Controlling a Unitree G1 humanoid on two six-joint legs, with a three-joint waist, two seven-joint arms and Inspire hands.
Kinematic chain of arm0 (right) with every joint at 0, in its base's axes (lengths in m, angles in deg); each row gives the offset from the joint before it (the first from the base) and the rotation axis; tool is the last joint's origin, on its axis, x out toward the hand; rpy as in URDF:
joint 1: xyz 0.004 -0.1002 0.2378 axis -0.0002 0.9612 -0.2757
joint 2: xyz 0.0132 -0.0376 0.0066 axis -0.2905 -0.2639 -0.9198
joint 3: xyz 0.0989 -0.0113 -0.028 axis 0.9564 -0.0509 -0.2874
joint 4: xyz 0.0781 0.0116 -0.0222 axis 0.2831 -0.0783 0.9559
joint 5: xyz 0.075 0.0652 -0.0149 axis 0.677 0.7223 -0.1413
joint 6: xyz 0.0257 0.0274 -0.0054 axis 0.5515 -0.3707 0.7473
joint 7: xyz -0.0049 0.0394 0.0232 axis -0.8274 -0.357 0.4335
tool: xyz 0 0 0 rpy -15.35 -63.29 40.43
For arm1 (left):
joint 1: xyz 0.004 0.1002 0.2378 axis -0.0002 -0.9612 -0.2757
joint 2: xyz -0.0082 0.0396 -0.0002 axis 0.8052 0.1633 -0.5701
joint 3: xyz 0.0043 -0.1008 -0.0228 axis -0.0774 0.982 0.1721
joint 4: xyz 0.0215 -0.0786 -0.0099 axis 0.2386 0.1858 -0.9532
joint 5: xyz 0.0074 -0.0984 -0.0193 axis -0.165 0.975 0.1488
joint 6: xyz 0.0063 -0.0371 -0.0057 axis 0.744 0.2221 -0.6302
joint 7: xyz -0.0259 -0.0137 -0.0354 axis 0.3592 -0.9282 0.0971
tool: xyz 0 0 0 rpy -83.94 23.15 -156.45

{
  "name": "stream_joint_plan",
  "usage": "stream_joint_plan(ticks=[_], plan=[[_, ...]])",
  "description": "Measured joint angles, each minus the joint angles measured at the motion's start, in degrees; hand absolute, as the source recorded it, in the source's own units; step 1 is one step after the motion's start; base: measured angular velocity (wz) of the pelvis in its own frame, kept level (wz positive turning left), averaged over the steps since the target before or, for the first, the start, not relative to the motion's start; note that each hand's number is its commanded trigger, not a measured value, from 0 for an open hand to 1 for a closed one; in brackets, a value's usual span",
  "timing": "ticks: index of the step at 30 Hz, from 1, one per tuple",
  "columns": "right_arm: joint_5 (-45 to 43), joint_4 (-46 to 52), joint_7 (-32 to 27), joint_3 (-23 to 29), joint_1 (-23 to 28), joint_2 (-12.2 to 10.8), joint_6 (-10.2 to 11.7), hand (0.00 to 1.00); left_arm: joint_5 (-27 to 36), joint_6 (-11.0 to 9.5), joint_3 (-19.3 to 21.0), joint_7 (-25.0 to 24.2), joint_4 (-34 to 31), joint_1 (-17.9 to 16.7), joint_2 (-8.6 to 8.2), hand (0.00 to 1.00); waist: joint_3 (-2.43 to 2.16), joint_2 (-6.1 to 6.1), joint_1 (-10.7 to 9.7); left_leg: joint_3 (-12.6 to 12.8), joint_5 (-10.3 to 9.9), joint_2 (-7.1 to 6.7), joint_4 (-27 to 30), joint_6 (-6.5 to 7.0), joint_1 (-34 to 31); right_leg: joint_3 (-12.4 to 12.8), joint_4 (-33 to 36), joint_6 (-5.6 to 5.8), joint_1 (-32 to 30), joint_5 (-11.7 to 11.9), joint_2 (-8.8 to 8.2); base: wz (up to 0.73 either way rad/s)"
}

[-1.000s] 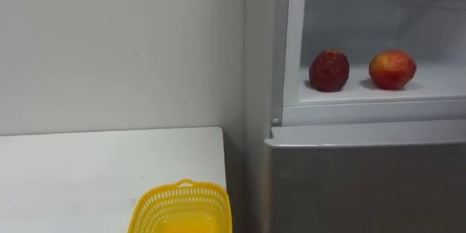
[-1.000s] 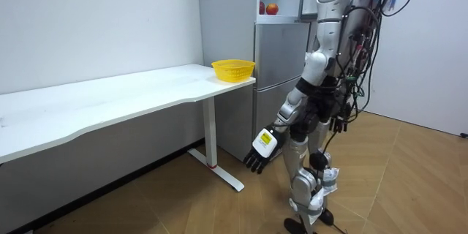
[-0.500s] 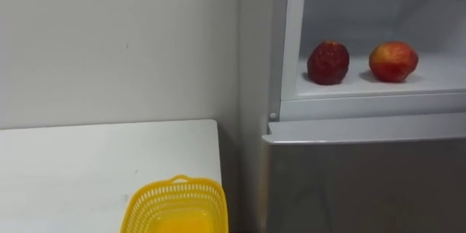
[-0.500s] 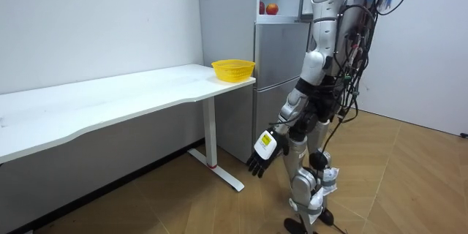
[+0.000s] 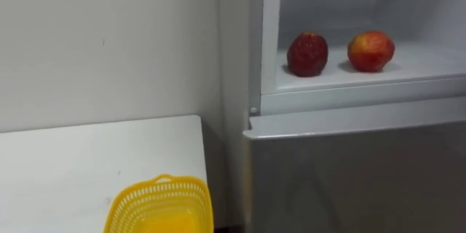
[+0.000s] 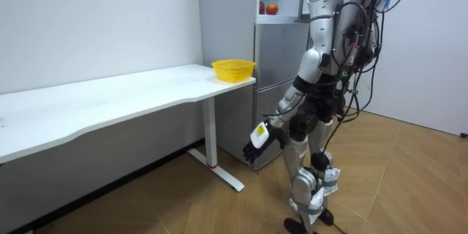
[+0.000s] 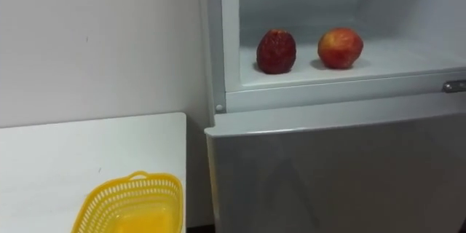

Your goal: Retrieve from the upper fridge

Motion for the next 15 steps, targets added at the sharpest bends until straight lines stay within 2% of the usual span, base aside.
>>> stream_joint_plan(ticks=[3, 5, 8, 9, 12, 14, 15], plan=[[0.05, 11.78, -1.54, 0.03, 1.16, 0.02, 0.82, 0.00, 0.82, -1.59, -0.53, 1.61, 0.19, 0.39, 0.04, 0.00, 0.16, 0.12, -0.44, 0.25, 0.00, -0.09, 0.01, 0.00, 0.02, 0.43, -0.43, 0.00, -0.32, 0.00, 0.08, -0.06], [-0.32, 18.32, -3.92, 0.01, 1.26, 0.18, 3.33, 0.00, 1.46, -2.55, -2.11, 1.80, 0.60, 0.30, 0.42, 0.00, 0.30, 0.28, -0.46, 0.37, 0.00, -0.09, -0.02, 0.00, -0.05, 0.65, -0.40, 0.00, -0.25, 0.00, 0.13, -0.04], [-2.97, 24.67, -6.38, -0.67, 1.21, 0.40, 5.26, 0.00, 1.44, -4.38, -3.68, 1.79, 1.20, -0.04, 0.70, 0.00, 0.41, 0.11, 0.07, 1.08, 0.00, -0.12, -0.06, 0.00, -0.10, 1.21, -0.30, 0.04, -0.44, 0.07, 0.28, -0.07], [-3.41, 25.87, -6.88, -1.11, 1.16, 0.41, 5.52, 0.00, 1.48, -4.91, -3.68, 1.81, 1.87, 0.07, 0.75, 0.00, 0.35, -0.04, 0.21, 1.12, 0.00, -0.12, -0.07, 0.00, -0.13, 1.22, -0.23, 0.04, -0.51, 0.07, 0.29, -0.08], [-8.84, 29.93, -9.86, -2.93, 0.46, 0.62, 8.65, 0.00, 1.50, -6.18, -4.62, 1.81, 4.97, 0.82, 1.55, 0.00, 0.27, -0.27, 0.74, 1.66, 0.00, -0.13, -0.09, 0.00, -0.31, 1.46, 0.11, 0.00, -1.34, 0.11, 0.37, -0.09], [-12.16, 31.04, -12.90, -4.13, -0.49, 2.03, 10.22, 0.00, 1.47, -6.49, -4.67, 1.75, 7.30, 1.25, 1.65, 0.00, 0.24, -0.38, 1.52, 1.85, -0.01, -0.17, -0.11, 0.00, -0.22, 1.57, -0.01, 0.03, -1.27, 0.16, 0.52, -0.04], [-12.66, 31.28, -13.56, -4.47, -0.93, 2.42, 10.29, 0.00, 1.48, -6.48, -4.68, 1.65, 7.46, 1.26, 1.69, 0.00, 0.19, -0.43, 1.53, 1.85, -0.01, -0.20, -0.12, 0.00, -0.19, 1.57, -0.03, 0.04, -1.27, 0.16, 0.56, 0.00]])
